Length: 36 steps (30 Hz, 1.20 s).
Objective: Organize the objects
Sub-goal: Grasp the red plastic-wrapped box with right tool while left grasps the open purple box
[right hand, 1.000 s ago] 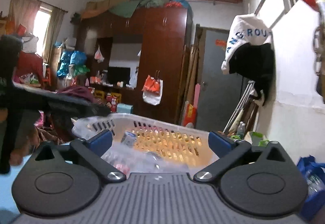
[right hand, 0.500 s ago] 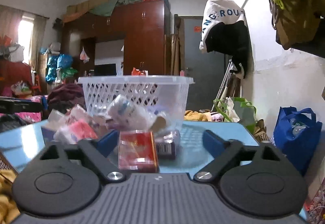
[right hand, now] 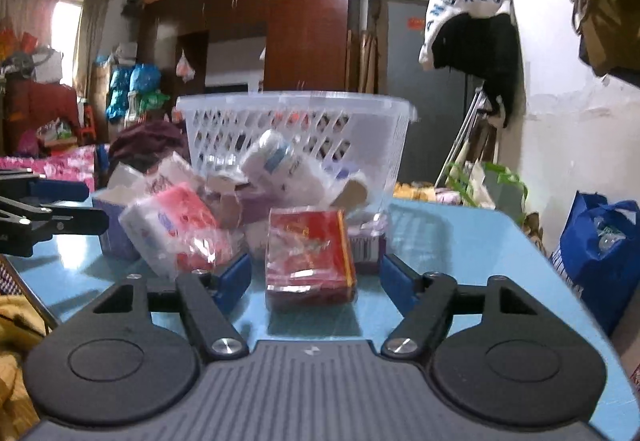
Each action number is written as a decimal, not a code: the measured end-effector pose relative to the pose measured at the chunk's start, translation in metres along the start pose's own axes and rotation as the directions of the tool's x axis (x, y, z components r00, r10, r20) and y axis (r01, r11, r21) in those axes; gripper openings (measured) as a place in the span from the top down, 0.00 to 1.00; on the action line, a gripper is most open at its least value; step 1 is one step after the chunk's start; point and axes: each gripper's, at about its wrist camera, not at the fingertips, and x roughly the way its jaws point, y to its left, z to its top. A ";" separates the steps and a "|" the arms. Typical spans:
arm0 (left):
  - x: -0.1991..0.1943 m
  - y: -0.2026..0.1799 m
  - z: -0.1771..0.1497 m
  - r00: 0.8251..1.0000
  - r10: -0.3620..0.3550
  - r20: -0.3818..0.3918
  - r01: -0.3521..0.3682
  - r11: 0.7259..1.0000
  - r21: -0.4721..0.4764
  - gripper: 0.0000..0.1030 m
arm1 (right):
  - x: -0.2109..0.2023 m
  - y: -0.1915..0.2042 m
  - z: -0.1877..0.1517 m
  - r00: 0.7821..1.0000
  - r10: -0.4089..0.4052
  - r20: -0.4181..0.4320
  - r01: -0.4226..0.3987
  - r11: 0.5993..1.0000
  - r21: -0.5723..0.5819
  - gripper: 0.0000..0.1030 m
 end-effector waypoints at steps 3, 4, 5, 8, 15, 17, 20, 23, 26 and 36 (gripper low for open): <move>0.005 -0.006 -0.002 1.000 0.017 -0.018 -0.016 1.000 0.015 0.25 | 0.003 0.003 -0.003 1.000 -0.001 -0.020 0.001 1.000 -0.016 0.30; 0.007 -0.008 -0.002 0.999 0.021 -0.025 -0.021 1.000 0.018 0.25 | 0.004 0.003 -0.004 1.000 0.003 -0.026 -0.003 1.000 -0.019 0.36; 0.009 -0.010 -0.003 0.999 0.028 -0.030 -0.027 0.999 0.023 0.25 | 0.005 0.004 -0.005 0.999 0.008 -0.035 -0.009 1.000 -0.019 0.40; 0.015 -0.014 -0.005 0.997 0.060 -0.057 -0.058 0.997 0.050 0.25 | 0.008 0.002 -0.006 0.999 0.024 -0.045 -0.025 1.000 -0.008 0.47; 0.023 -0.021 -0.008 0.993 0.096 -0.072 -0.091 0.993 0.075 0.37 | 0.005 -0.003 -0.007 0.999 0.037 -0.034 -0.036 0.999 0.018 0.47; 0.021 -0.021 -0.008 0.993 0.098 -0.069 -0.093 0.993 0.078 0.51 | 0.002 -0.004 -0.007 0.999 0.038 -0.026 -0.038 0.999 0.023 0.47; 0.016 -0.021 -0.008 0.993 0.108 -0.044 -0.104 0.992 0.077 0.51 | 0.000 -0.004 -0.005 0.999 0.037 -0.015 -0.037 0.999 0.024 0.47; 0.007 -0.017 -0.005 0.994 0.110 -0.004 -0.110 0.992 0.056 0.52 | -0.002 -0.004 -0.003 0.999 0.037 -0.003 -0.037 0.999 0.022 0.47; -0.002 -0.013 -0.001 0.993 0.114 0.027 -0.115 0.992 0.042 0.52 | -0.005 -0.004 -0.002 0.999 0.036 0.011 -0.036 0.999 0.025 0.48; -0.006 -0.004 0.005 0.990 0.126 0.060 -0.127 0.992 0.017 0.52 | -0.010 -0.008 0.003 0.999 0.024 0.046 -0.026 0.999 0.035 0.48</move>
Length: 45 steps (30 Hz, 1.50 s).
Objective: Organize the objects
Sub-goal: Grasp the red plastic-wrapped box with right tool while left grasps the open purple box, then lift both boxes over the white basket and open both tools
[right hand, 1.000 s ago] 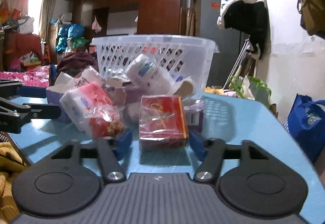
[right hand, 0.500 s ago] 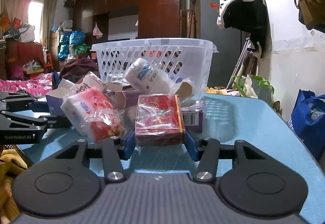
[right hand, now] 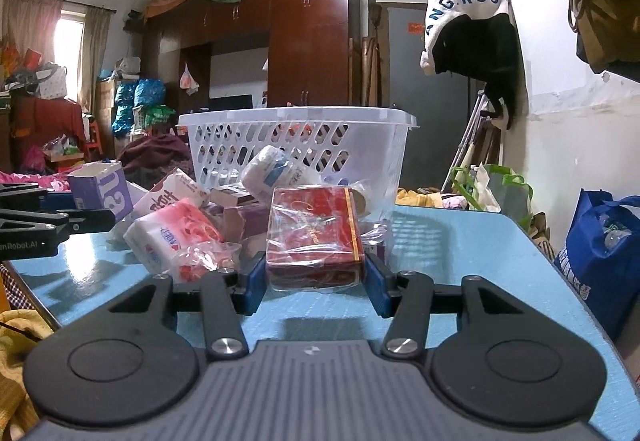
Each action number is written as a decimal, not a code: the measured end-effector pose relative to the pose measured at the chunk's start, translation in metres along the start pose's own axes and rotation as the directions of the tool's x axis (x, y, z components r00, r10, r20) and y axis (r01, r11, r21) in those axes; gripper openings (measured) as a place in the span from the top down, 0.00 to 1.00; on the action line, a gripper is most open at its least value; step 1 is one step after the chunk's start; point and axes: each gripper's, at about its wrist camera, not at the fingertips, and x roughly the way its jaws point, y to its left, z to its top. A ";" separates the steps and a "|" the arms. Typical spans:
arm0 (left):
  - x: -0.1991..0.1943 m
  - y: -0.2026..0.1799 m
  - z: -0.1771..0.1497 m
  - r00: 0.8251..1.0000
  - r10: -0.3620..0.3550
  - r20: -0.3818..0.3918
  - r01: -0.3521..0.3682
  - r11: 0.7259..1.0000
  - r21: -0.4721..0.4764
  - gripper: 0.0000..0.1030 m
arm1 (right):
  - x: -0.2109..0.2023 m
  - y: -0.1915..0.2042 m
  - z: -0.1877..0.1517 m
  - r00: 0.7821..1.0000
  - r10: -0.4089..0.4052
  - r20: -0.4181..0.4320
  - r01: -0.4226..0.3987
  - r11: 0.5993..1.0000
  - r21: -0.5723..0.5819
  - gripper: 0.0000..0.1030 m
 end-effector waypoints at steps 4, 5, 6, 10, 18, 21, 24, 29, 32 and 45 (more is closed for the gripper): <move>-0.001 0.001 0.001 1.000 0.002 0.012 -0.002 1.000 -0.003 0.52 | -0.002 0.000 0.001 1.000 -0.001 0.010 0.001 1.000 0.003 0.48; -0.002 0.001 0.001 1.000 0.002 0.014 -0.002 1.000 -0.006 0.52 | -0.002 0.000 0.002 1.000 -0.001 0.014 0.001 1.000 0.003 0.48; -0.002 0.002 0.001 1.000 0.002 0.015 -0.002 1.000 -0.009 0.52 | -0.003 0.000 0.002 1.000 -0.001 0.018 0.001 1.000 0.003 0.48; -0.003 0.003 0.002 1.000 0.007 0.020 -0.007 1.000 -0.013 0.52 | -0.007 -0.001 0.005 0.999 -0.004 0.036 0.004 1.000 0.005 0.48; -0.004 0.005 0.004 1.000 0.013 0.028 -0.013 1.000 -0.018 0.52 | -0.006 -0.004 0.006 0.999 -0.010 0.046 0.010 1.000 0.008 0.48; -0.003 0.008 0.004 1.000 0.015 0.026 -0.014 1.000 -0.025 0.52 | -0.005 -0.005 0.005 0.999 -0.011 0.046 0.010 1.000 0.012 0.48; -0.002 0.007 0.005 1.000 0.017 0.025 -0.016 1.000 -0.027 0.52 | -0.006 -0.006 0.005 0.999 -0.011 0.050 0.011 1.000 0.013 0.48; -0.002 0.007 0.006 0.999 0.017 0.029 -0.016 1.000 -0.027 0.52 | -0.008 -0.007 0.007 0.998 -0.012 0.058 0.012 1.000 0.014 0.48; -0.004 0.009 0.008 0.999 0.015 0.034 -0.014 0.999 -0.032 0.52 | -0.009 -0.008 0.008 0.998 -0.015 0.062 0.014 1.000 0.016 0.48; 0.006 0.023 0.060 0.994 -0.028 0.104 0.038 0.995 -0.095 0.52 | -0.005 -0.007 0.054 0.993 0.025 0.117 -0.025 1.000 0.001 0.48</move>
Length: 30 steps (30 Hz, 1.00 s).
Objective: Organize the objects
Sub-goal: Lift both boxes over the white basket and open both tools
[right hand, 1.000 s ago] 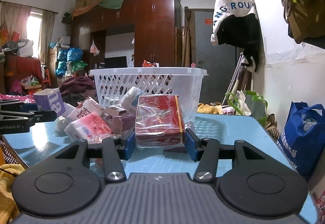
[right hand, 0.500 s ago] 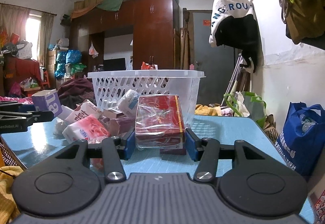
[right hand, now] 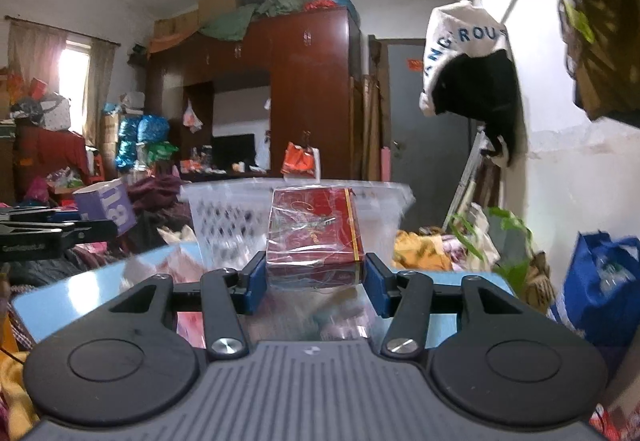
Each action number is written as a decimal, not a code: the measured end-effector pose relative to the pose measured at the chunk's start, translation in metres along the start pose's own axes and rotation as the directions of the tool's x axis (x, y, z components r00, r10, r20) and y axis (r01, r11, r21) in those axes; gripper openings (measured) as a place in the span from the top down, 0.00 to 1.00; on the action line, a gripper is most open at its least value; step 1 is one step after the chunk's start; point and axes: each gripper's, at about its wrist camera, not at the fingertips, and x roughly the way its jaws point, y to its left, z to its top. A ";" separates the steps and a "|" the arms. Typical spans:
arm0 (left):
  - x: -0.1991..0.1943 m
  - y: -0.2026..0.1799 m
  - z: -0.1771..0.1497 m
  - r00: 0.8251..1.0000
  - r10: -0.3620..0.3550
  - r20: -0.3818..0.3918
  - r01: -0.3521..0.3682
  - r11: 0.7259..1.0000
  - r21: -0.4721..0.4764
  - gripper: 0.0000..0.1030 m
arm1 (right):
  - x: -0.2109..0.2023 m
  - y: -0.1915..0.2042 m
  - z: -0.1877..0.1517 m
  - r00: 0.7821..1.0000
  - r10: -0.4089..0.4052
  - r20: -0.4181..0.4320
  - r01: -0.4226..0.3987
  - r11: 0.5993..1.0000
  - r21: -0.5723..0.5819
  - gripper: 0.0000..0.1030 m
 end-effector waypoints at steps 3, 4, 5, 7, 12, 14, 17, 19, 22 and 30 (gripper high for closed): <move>0.022 0.003 0.025 1.000 -0.014 -0.013 0.014 1.000 -0.011 0.52 | 0.017 0.006 0.021 1.000 0.008 0.003 -0.008 1.000 -0.030 0.48; 0.031 0.003 0.033 1.000 -0.015 -0.022 0.014 1.000 -0.013 0.52 | 0.022 0.008 0.028 1.000 0.006 0.004 -0.006 0.999 -0.038 0.48; 0.041 0.004 0.041 0.999 -0.014 -0.033 0.014 1.000 -0.014 0.52 | 0.030 0.009 0.035 1.000 0.002 0.003 -0.002 0.999 -0.047 0.48; 0.061 0.003 0.054 0.999 -0.004 -0.053 0.004 1.000 -0.002 0.52 | 0.039 0.008 0.045 1.000 -0.006 0.004 0.006 0.999 -0.050 0.48; 0.129 -0.002 0.072 0.991 0.002 -0.136 -0.003 1.000 -0.007 0.52 | 0.083 -0.001 0.069 0.998 -0.059 -0.019 0.058 0.997 -0.058 0.48; 0.153 0.000 0.072 0.986 -0.003 -0.169 -0.002 1.000 -0.028 0.52 | 0.105 -0.006 0.070 0.997 -0.059 -0.049 0.057 0.997 -0.060 0.48; 0.186 0.000 0.064 0.974 -0.032 -0.226 0.027 0.999 -0.024 0.30 | 0.132 -0.008 0.065 0.992 -0.063 -0.109 0.055 0.995 -0.081 0.45; 0.193 0.001 0.058 0.966 0.007 -0.258 -0.011 1.000 -0.014 0.28 | 0.138 -0.007 0.060 0.989 -0.101 -0.111 0.090 0.991 -0.102 0.14; 0.162 0.007 0.053 0.978 -0.013 -0.206 0.005 0.999 -0.037 0.28 | 0.116 -0.012 0.049 0.993 -0.091 -0.078 0.087 0.995 -0.053 0.03; 0.031 0.001 0.005 0.997 -0.049 -0.063 0.046 0.998 -0.047 0.18 | 0.015 0.001 -0.017 0.999 0.002 -0.033 0.000 0.998 0.068 0.00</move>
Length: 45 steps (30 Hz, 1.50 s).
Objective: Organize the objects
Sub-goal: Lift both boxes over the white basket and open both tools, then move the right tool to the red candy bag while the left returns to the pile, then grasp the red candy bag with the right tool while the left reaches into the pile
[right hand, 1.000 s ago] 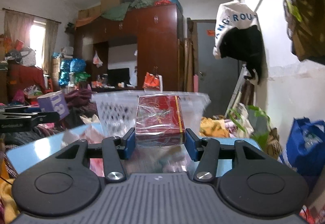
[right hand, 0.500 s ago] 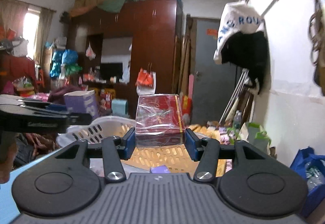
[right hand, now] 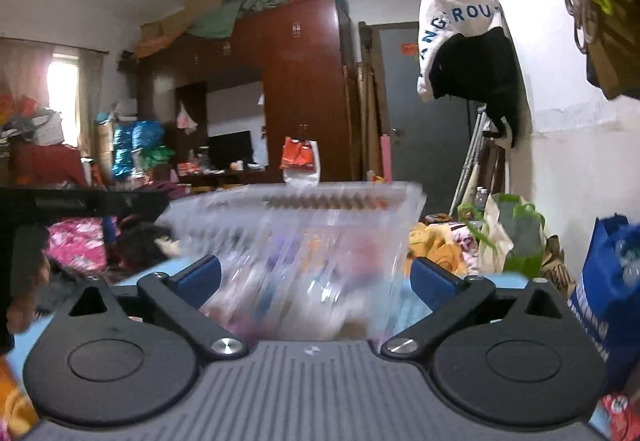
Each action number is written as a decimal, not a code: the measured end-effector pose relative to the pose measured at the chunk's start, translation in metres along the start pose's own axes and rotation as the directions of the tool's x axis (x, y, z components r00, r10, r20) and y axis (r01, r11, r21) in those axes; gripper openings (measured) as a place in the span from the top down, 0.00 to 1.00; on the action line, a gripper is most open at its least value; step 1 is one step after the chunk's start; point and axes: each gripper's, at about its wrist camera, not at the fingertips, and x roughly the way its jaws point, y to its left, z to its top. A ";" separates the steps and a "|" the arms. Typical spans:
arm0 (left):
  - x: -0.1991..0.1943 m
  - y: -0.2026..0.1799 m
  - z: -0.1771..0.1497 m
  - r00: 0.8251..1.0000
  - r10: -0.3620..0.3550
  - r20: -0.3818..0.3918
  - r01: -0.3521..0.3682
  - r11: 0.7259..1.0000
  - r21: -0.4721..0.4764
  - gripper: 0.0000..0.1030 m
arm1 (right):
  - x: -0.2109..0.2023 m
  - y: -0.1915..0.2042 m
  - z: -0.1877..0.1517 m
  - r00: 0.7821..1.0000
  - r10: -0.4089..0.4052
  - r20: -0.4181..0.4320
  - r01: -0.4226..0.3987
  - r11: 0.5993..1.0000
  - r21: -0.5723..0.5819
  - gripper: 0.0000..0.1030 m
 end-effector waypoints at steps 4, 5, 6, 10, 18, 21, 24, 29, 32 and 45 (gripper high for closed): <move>-0.029 -0.004 -0.034 0.999 -0.051 -0.003 0.051 0.998 -0.034 0.18 | -0.022 0.013 -0.033 0.998 0.065 0.006 -0.064 0.998 -0.004 0.00; -0.031 -0.007 -0.039 0.998 -0.056 -0.016 0.056 0.998 -0.018 0.18 | -0.024 0.015 -0.037 0.997 0.082 0.010 -0.082 0.997 -0.009 0.00; -0.033 -0.011 -0.043 0.998 -0.055 -0.032 0.055 0.998 0.010 0.18 | -0.024 0.019 -0.040 0.996 0.091 0.002 -0.091 0.996 -0.018 0.03; -0.042 -0.012 -0.043 0.998 -0.045 -0.047 0.046 0.999 0.024 0.18 | -0.012 0.029 -0.042 0.990 0.129 -0.054 -0.130 0.991 -0.024 0.14; -0.033 -0.023 -0.059 0.991 -0.081 -0.103 0.082 0.997 0.004 0.18 | -0.007 0.044 -0.059 0.988 0.093 -0.122 -0.104 0.991 -0.086 0.49; -0.023 -0.036 -0.066 0.985 -0.088 -0.148 0.090 0.996 0.008 0.18 | -0.018 0.032 -0.055 0.995 0.047 -0.085 -0.054 0.995 -0.086 0.49; -0.015 -0.045 -0.072 0.980 -0.088 -0.178 0.088 0.996 -0.005 0.18 | -0.024 0.015 -0.049 0.998 0.016 -0.053 -0.019 0.999 -0.050 0.49; -0.006 -0.049 -0.075 0.978 -0.050 -0.201 0.039 0.997 -0.061 0.26 | -0.027 0.003 -0.044 0.999 0.006 -0.034 -0.007 0.999 -0.035 0.49; -0.002 -0.052 -0.076 0.974 -0.015 -0.226 0.002 0.998 -0.058 0.40 | -0.025 0.004 -0.043 0.999 0.017 -0.029 -0.018 0.998 -0.052 0.48; -0.031 -0.054 -0.078 0.992 -0.062 -0.109 0.065 0.998 0.020 0.67 | -0.021 0.007 -0.043 0.999 0.040 -0.031 -0.041 0.997 -0.061 0.48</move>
